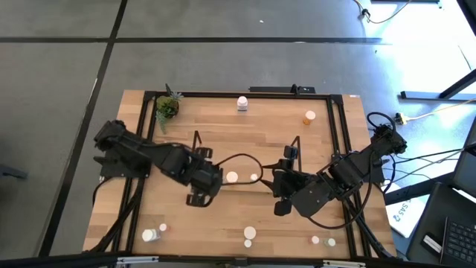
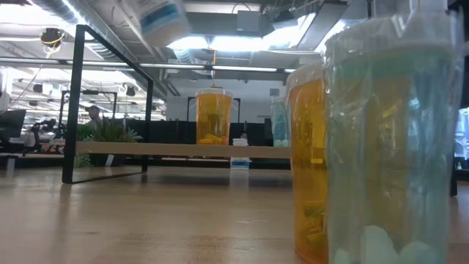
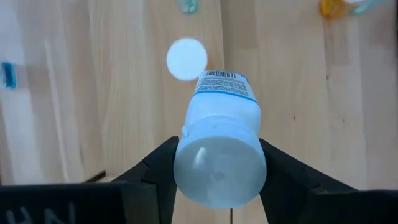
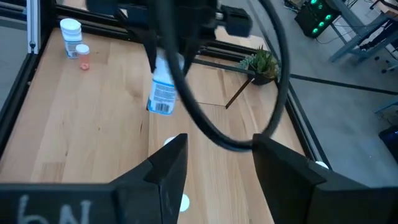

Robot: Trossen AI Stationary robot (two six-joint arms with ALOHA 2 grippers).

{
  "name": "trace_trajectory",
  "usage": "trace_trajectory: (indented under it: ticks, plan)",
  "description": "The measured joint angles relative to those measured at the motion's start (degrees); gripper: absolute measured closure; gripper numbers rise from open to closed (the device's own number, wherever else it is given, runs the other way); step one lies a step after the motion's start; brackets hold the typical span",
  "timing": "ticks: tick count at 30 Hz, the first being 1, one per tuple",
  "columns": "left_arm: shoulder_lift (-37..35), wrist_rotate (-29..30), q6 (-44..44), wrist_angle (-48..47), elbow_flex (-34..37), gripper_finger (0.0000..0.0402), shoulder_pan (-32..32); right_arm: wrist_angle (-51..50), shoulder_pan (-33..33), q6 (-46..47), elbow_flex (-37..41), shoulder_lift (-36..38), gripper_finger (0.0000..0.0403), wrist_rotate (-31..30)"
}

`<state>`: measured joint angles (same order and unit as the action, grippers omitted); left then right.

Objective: Pick and place medicine bottles onto shelf by color
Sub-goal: Put the middle white pill bottle on the shelf

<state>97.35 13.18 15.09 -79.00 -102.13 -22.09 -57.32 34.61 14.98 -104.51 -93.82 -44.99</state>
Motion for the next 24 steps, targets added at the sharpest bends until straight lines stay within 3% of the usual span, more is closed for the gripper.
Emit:
trace_trajectory:
  ticks: [7,13,24]
  plan:
    - [-0.01,-5.24,0.27,-0.45,0.00,0.0241,7.20,0.00,0.00,0.00,-0.02,0.00,0.0221,-0.02]
    - [2.08,-5.53,1.16,-3.46,0.06,0.0241,12.17,-0.02,0.01,0.00,0.00,0.00,0.0221,0.02]
    - [5.81,-5.80,1.65,-4.88,0.05,0.0241,11.02,-1.03,0.00,1.40,0.00,-0.02,0.0221,0.04]
